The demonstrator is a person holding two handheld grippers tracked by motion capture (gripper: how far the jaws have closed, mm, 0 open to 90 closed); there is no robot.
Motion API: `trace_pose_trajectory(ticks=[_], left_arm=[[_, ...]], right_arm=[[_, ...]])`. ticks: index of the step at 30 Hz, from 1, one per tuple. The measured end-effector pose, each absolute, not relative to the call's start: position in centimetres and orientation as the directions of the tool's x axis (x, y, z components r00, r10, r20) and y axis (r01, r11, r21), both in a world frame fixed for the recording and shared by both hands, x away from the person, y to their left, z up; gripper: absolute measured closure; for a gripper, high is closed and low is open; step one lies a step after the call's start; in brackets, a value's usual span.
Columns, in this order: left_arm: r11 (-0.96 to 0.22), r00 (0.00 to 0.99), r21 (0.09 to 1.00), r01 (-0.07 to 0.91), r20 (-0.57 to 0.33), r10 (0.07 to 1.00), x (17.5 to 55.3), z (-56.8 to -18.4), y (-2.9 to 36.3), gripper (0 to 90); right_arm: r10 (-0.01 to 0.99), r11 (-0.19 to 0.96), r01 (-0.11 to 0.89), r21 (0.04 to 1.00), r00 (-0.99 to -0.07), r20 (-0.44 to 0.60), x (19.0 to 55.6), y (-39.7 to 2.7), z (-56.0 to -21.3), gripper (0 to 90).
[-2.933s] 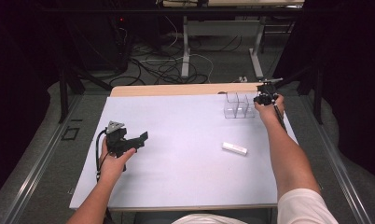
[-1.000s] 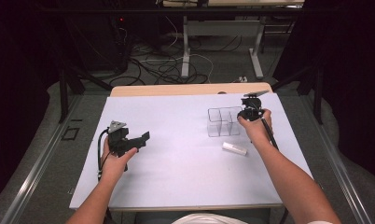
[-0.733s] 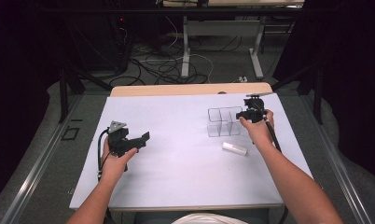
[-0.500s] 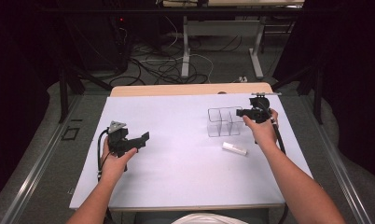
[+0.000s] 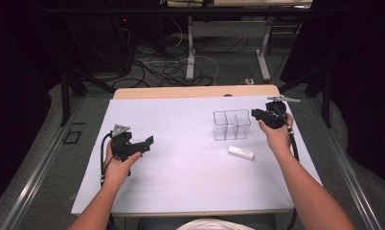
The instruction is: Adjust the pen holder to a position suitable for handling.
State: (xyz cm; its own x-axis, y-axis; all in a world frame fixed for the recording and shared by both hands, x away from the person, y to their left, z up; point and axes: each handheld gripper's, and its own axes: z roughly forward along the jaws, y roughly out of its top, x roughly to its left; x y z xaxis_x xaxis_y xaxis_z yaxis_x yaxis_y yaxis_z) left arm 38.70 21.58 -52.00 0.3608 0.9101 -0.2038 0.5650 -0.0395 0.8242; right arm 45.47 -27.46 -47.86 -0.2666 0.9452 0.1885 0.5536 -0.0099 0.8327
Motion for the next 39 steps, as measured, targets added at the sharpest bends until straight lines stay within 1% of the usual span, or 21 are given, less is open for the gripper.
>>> trace_pose_trajectory(ticks=[3,9,11,12,14,18,24,39], left_arm=[[-0.039,0.361,0.824,0.565,-0.203,0.91,38.7,-52.0,21.6,4.5],[-0.039,0.36,0.825,0.564,-0.203,0.91,38.7,-52.0,21.7,4.6],[-0.039,0.36,0.825,0.564,-0.203,0.911,38.7,-52.0,21.7,4.6],[-0.039,0.36,0.825,0.564,-0.202,0.911,38.7,-52.0,21.7,4.6],[-0.04,0.36,0.825,0.564,-0.202,0.911,38.7,-52.0,21.7,4.6],[-0.043,0.361,0.823,0.567,-0.201,0.911,38.7,-52.0,21.6,4.6],[-0.044,0.364,0.824,0.565,-0.201,0.91,38.7,-52.0,21.5,4.7],[-0.046,0.365,0.825,0.563,-0.199,0.909,38.7,-52.0,21.5,4.8]], right_arm=[[0.95,0.006,0.565,0.825,-0.26,0.171,45.7,-27.4,-48.6,85.6],[0.953,0.029,0.601,0.799,-0.258,0.159,46.0,-26.6,-49.3,89.9],[0.953,0.043,0.603,0.797,-0.264,0.149,46.0,-26.2,-49.5,90.0],[0.957,0.062,0.599,0.798,-0.262,0.123,45.9,-26.0,-49.5,90.0],[0.962,0.068,0.599,0.798,-0.251,0.107,45.8,-25.7,-49.6,90.0],[0.956,0.07,0.615,0.785,-0.266,0.122,45.7,-25.3,-50.0,90.0],[0.948,0.095,0.599,0.795,-0.298,0.111,45.4,-23.8,-50.1,90.0],[0.927,0.088,0.594,0.8,-0.343,0.153,45.3,-19.4,-50.6,90.0]])
